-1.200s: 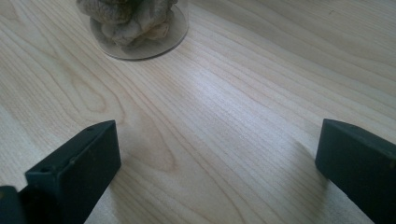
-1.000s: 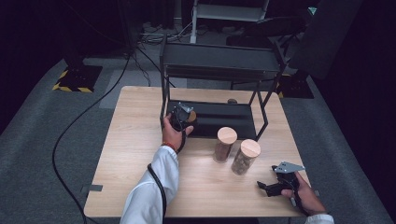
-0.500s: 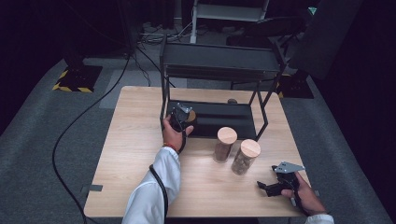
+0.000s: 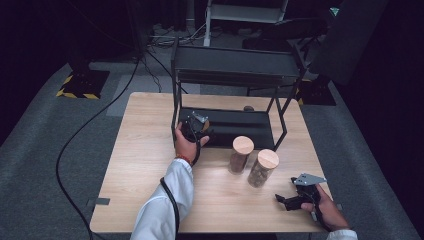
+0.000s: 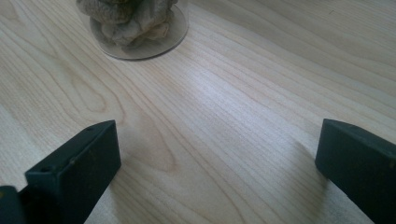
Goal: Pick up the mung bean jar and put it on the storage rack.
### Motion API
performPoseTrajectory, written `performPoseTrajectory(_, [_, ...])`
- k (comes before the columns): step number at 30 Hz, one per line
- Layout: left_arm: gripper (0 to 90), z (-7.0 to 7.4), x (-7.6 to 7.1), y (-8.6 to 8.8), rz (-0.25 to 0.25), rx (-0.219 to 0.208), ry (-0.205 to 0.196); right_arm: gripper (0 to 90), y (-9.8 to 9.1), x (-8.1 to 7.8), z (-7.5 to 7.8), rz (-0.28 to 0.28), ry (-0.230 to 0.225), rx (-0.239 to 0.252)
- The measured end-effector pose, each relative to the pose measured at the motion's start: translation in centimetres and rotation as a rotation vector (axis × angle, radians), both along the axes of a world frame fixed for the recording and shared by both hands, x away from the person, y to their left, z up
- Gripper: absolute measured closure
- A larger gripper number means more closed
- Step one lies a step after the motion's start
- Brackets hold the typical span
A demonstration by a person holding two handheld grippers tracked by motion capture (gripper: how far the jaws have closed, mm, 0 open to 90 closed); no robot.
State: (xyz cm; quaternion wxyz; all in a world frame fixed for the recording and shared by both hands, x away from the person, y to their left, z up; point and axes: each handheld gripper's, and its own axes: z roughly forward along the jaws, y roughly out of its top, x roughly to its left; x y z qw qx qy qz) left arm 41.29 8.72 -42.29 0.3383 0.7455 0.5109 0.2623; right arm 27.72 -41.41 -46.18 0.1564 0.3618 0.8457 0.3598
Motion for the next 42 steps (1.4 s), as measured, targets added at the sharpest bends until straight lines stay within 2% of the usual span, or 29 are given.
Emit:
performPoseTrajectory(3, [2.4, -0.1, -0.2, -0.1, 0.003, 0.008, -0.001, 0.0, 0.0, 0.0, 0.0, 0.000, 0.000, 0.000])
performPoseTrajectory(10, [2.1, 0.1, -0.7, 0.3, -0.018, 0.007, -0.003, 0.0, 0.0, 0.0, 0.0, 0.000, 0.000, 0.000])
performPoseTrajectory(16, [1.6, 0.0, -1.4, 0.0, -0.032, 0.039, -0.015, 0.0, 0.0, 0.0, 0.0, 0.000, 0.000, 0.000])
performPoseTrajectory(22, [1.5, -0.2, -2.0, 0.5, -0.043, 0.031, -0.016, 0.0, 0.0, 0.0, 0.0, 0.000, 0.000, 0.000])
performPoseTrajectory(27, [1.5, 0.0, -2.7, 0.8, -0.057, 0.042, -0.025, 0.0, 0.0, 0.0, 0.0, 0.000, 0.000, 0.000])
performPoseTrajectory(30, [1.6, 0.1, -2.8, 1.0, -0.071, 0.041, -0.025, 0.0, 0.0, 0.0, 0.0, 0.000, 0.000, 0.000])
performPoseTrajectory(34, [1.5, 0.4, -3.4, 1.1, -0.103, 0.070, -0.029, 0.0, 0.0, 0.0, 0.0, 0.000, 0.000, 0.000])
performPoseTrajectory(42, [1.7, 0.9, -4.7, 2.0, -0.151, 0.091, -0.036, 0.0, 0.0, 0.0, 0.0, 0.000, 0.000, 0.000])
